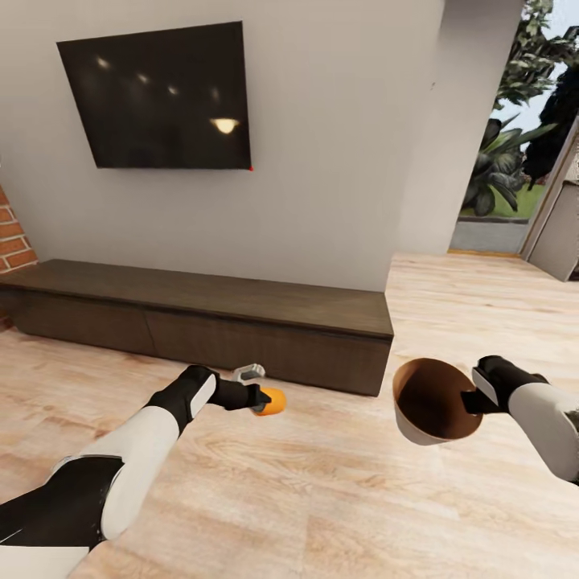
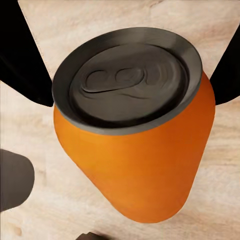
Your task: Put the three can of soda from the living room inside the tash can in the kitchen.
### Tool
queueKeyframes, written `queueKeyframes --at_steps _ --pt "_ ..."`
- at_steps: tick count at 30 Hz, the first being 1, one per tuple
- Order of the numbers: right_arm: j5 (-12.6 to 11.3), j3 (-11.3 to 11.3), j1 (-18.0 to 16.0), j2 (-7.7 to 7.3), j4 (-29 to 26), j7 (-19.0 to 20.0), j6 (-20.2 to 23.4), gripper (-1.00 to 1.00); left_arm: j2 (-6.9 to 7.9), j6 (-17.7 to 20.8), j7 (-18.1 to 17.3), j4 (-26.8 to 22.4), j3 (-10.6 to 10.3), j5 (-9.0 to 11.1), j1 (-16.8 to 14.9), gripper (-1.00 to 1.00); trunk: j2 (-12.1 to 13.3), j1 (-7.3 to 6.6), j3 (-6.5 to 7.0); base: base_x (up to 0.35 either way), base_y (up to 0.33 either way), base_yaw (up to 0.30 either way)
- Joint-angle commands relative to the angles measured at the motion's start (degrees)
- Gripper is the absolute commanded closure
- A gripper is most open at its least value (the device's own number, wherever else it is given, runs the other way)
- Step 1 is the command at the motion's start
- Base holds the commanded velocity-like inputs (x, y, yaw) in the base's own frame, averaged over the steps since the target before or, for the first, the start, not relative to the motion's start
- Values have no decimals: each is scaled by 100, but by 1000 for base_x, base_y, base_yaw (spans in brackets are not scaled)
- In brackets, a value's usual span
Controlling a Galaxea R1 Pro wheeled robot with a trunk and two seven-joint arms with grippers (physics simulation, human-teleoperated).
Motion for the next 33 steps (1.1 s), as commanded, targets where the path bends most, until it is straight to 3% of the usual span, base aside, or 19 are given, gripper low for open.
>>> queueKeyframes --at_steps 1,6,9,13,15,22,25,27,29,33 --pt "-10 -54 13 14 -2 12 -6 100 16 11 -39 -6 -7 -7 1 100 2 -2 23 0 0 0" --pt "-1 -55 189 168 12 8 -22 100 89 88 -273 -34 -33 -9 1 100 8 -15 134 0 0 0" --pt "18 -52 346 231 12 -4 -32 100 184 223 -589 -59 -48 -10 1 100 12 -23 201 0 0 0" --pt "36 -48 474 257 12 -12 -134 100 416 393 -1383 -77 -61 -13 1 100 18 -33 289 0 0 0" --pt "39 -47 493 293 16 -19 -155 100 453 451 -1568 -80 -65 -15 1 100 20 -39 333 0 0 0" --pt "60 -9 709 598 15 -100 -189 100 512 569 -2063 -86 -144 -26 1 100 30 -57 489 0 0 0" --pt "60 -6 745 845 16 -217 -191 100 511 589 -2342 -86 -486 -25 1 100 34 -64 555 0 0 0" --pt "56 -8 758 955 19 -349 -190 100 511 610 -2438 -86 -563 -25 1 100 37 -69 599 0 0 0" --pt "49 -10 776 1168 22 -564 -186 100 511 649 -2582 -86 -658 -27 1 100 39 -75 644 0 0 0" --pt "46 -11 782 1281 26 -637 -184 100 495 668 -2631 -86 -724 -28 1 100 45 -85 732 0 0 0"
